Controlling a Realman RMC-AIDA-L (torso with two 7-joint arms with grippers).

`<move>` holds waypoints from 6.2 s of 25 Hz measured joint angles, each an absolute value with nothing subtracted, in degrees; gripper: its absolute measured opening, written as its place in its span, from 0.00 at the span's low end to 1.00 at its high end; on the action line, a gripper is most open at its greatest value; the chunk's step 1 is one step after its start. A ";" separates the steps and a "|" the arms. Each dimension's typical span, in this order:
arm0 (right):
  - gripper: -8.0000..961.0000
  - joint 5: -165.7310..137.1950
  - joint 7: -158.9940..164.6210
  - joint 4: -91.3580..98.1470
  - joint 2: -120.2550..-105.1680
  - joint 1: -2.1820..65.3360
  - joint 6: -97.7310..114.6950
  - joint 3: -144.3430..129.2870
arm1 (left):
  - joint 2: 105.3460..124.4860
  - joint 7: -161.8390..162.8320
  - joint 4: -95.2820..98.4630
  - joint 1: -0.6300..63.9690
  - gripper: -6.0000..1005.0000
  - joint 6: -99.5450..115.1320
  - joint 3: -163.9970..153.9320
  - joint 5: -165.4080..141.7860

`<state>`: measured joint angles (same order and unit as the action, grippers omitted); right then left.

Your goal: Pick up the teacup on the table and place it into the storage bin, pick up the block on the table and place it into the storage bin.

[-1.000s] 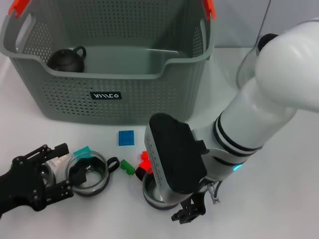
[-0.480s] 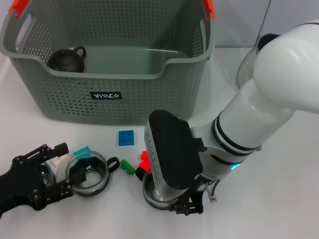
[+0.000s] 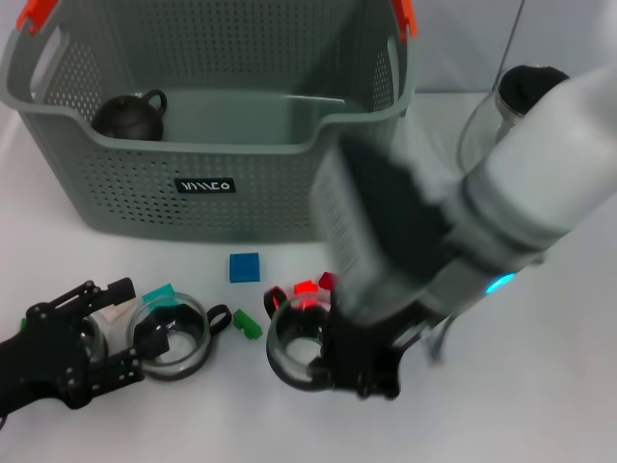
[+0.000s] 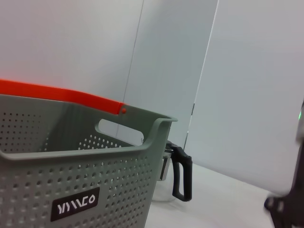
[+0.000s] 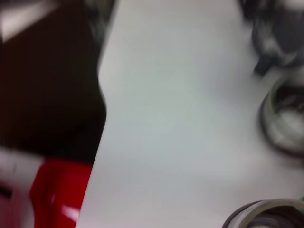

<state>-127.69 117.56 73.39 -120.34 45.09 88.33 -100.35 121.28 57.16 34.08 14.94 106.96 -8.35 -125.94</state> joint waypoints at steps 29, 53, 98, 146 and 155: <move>0.06 -130.87 132.04 39.41 -120.46 75.00 51.54 -69.67 | 121.55 57.57 33.06 15.82 0.82 107.56 -8.03 -125.59; 0.06 -128.44 133.09 22.08 -120.85 76.86 39.99 -84.79 | 121.64 57.57 31.61 16.64 0.82 106.08 -7.91 -125.68; 0.55 -94.73 62.02 37.83 -119.59 16.85 94.46 -51.88 | 120.94 64.85 38.27 18.21 0.82 106.87 -10.42 -126.17; 0.55 -99.76 66.53 36.26 -119.66 22.69 93.21 -51.59 | 124.80 122.21 76.78 27.25 0.35 92.77 -79.46 -154.74; 0.55 -99.76 66.59 36.20 -119.53 22.43 93.64 -51.59 | 124.54 122.34 79.51 27.33 0.07 96.46 -77.18 -153.27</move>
<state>-99.77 66.59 36.20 -119.53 22.43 93.64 -51.59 124.54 122.33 79.51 27.33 96.46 -77.18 -153.27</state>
